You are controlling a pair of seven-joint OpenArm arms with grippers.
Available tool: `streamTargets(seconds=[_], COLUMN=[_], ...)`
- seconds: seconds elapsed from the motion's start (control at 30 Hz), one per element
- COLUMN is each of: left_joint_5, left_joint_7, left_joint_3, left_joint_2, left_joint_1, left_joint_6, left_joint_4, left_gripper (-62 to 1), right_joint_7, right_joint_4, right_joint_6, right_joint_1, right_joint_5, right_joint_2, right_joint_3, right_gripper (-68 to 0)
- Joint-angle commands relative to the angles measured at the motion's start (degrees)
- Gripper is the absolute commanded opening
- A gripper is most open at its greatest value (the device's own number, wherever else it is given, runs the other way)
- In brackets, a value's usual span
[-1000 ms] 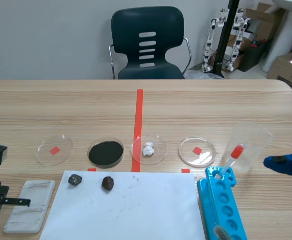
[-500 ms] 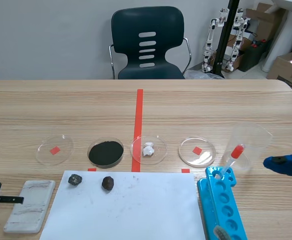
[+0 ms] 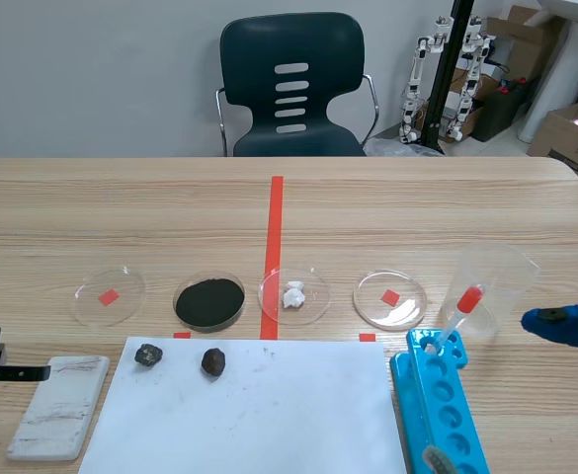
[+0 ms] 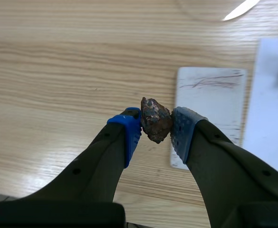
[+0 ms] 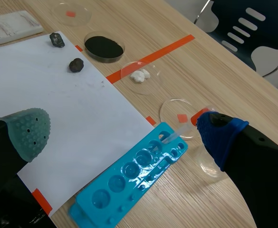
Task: Rub the mineral on the streak plate below the first streak
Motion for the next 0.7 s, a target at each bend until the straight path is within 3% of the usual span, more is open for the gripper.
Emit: streamTargets(seconds=[0.0, 0.2, 0.37, 0.47, 0.57, 0.67], left_joint_5=[-1.18, -7.21, -11.61, -11.74, -11.67, -11.37], left_joint_7=[-3.23, -17.73, -29.57, -33.94, -37.68, -40.24], left_joint_3=[-0.9, -1.57, -1.53, -1.11, -0.57, -0.15], left_joint_2=[-0.66, -0.59, 0.5, 2.21, 3.52, 4.5], left_joint_1=[1.86, 10.62, 15.74, 15.93, 15.93, 15.91], left_joint_6=[-1.01, -11.98, -27.45, -35.41, -39.95, -42.53], left_joint_4=[2.16, 8.44, 12.68, 14.82, 16.06, 16.76], left_gripper=[-50.4, -50.4, -50.4, -50.5, -50.4, -50.4], right_joint_7=[0.7, 0.7, 0.7, 0.7, 0.7, 0.7], right_joint_4=[0.55, 0.55, 0.55, 0.55, 0.55, 0.55], right_joint_6=[-0.02, -0.02, -0.02, -0.02, -0.02, -0.02], right_joint_1=[0.17, 0.17, 0.17, 0.17, 0.17, 0.17], right_joint_5=[0.44, 0.44, 0.44, 0.44, 0.44, 0.44], right_joint_2=[0.26, 0.26, 0.26, 0.26, 0.26, 0.26], right_joint_3=[0.5, 0.5, 0.5, 0.5, 0.5, 0.5], right_gripper=[-2.0, -2.0, -2.0, -2.0, -2.0, -2.0])
